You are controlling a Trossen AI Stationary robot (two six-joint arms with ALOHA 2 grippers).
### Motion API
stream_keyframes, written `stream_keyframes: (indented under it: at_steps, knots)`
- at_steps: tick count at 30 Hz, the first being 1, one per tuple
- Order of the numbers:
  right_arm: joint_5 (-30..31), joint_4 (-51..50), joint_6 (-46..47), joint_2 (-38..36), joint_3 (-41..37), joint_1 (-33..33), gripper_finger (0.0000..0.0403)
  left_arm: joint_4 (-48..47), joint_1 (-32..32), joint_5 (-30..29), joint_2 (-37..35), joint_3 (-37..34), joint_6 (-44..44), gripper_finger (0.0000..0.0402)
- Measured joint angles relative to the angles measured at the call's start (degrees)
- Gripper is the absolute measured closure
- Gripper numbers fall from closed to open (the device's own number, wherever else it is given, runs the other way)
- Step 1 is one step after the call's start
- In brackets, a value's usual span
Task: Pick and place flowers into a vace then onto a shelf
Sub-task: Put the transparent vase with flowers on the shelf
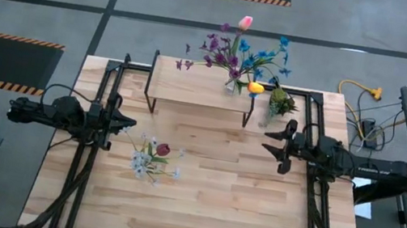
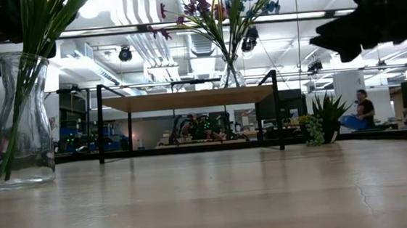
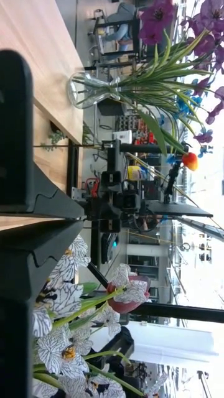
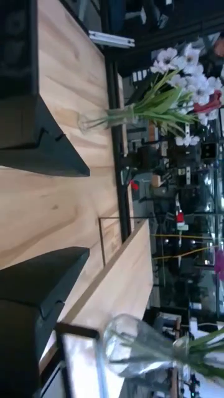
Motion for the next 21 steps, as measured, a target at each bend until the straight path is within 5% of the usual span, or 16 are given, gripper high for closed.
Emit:
stream_keyframes:
  at_steps: [13,21]
  knots:
    - [0.17,-1.60,-3.48,-8.23,-4.12,-0.05,0.0305,0.13,0.01,-0.07,1.06,0.00,0.63,0.0386]
    - [1.35,-1.78,-3.65,-8.16,-4.12,-0.05,0.0387,4.23,0.01,0.11,10.99,0.36,2.10,0.0229]
